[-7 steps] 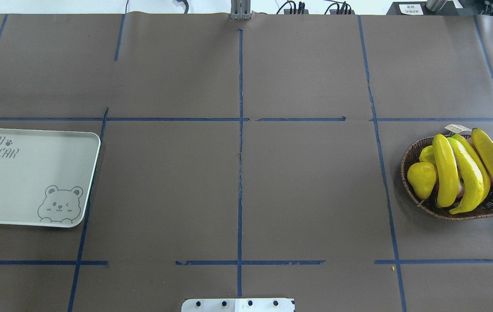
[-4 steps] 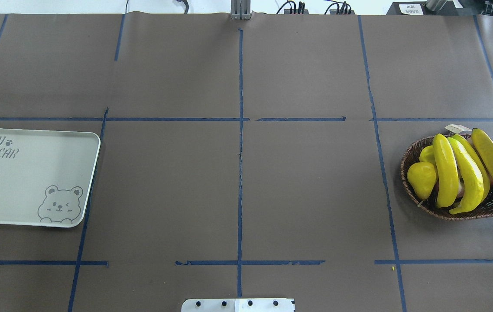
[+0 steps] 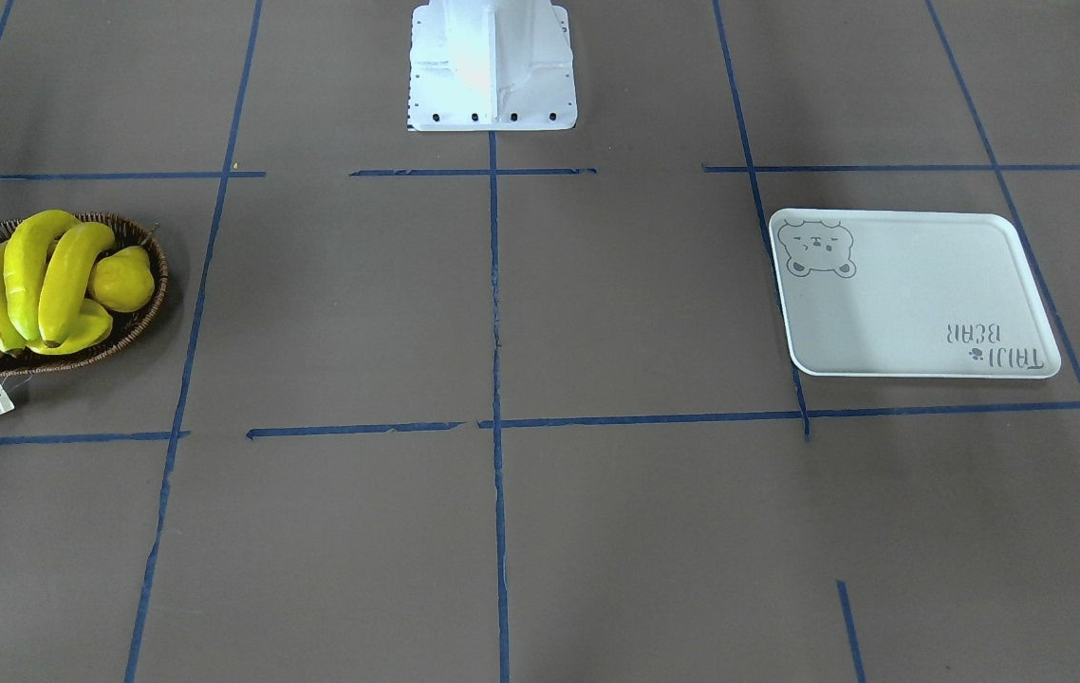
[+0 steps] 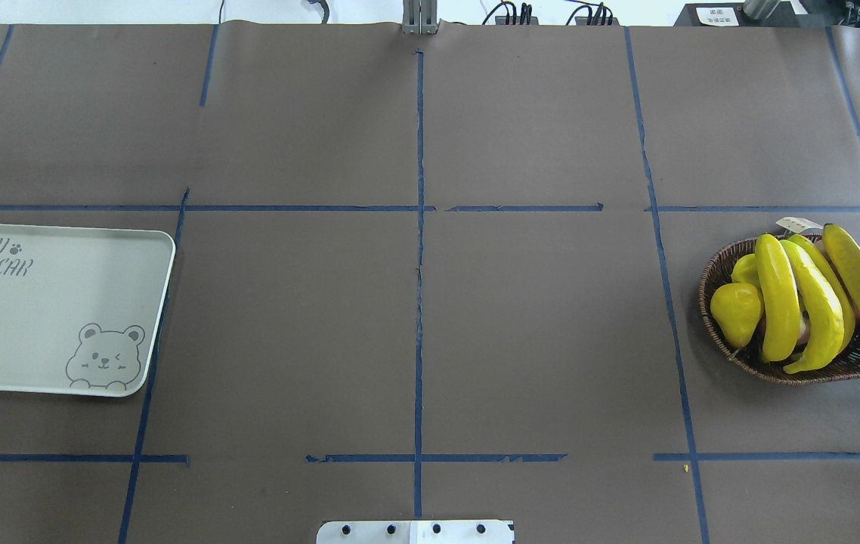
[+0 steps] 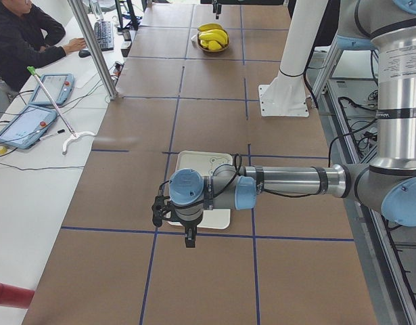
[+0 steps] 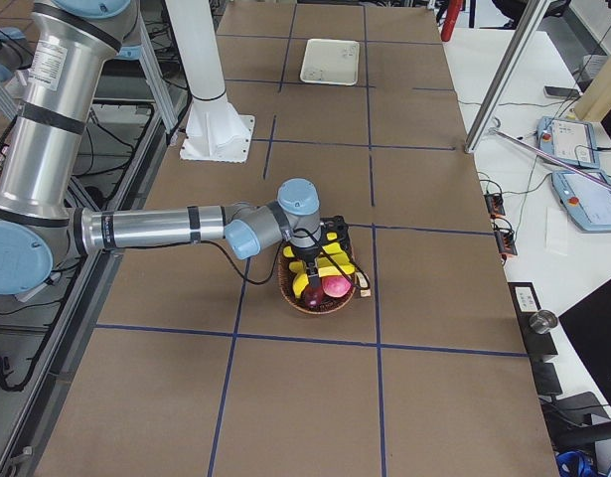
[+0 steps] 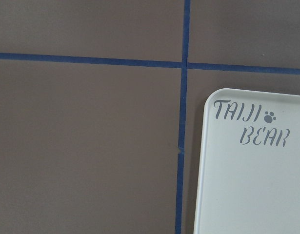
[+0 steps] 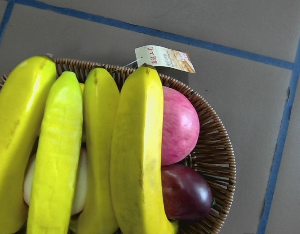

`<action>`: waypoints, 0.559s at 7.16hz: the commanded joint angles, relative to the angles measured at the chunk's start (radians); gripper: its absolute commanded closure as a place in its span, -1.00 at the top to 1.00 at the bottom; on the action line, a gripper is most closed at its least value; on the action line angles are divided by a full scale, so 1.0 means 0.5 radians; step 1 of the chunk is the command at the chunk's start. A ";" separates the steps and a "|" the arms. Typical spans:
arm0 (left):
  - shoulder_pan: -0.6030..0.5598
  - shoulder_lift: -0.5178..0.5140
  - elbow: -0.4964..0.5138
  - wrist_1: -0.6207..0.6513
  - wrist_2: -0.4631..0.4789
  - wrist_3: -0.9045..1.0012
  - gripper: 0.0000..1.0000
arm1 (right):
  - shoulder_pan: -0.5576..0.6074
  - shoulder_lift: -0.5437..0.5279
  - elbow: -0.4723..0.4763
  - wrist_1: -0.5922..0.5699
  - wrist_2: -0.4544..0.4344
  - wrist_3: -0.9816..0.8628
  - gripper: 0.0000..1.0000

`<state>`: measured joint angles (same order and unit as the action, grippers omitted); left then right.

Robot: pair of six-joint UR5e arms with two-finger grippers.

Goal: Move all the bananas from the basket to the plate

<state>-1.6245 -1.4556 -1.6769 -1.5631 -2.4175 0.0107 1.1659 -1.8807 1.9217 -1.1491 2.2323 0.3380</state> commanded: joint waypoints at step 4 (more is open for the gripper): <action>0.000 0.003 -0.012 0.000 0.000 -0.003 1.00 | -0.159 0.052 -0.119 0.006 -0.059 0.002 0.98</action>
<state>-1.6245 -1.4554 -1.6788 -1.5631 -2.4182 0.0104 1.0999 -1.8671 1.8759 -1.1461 2.2127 0.3393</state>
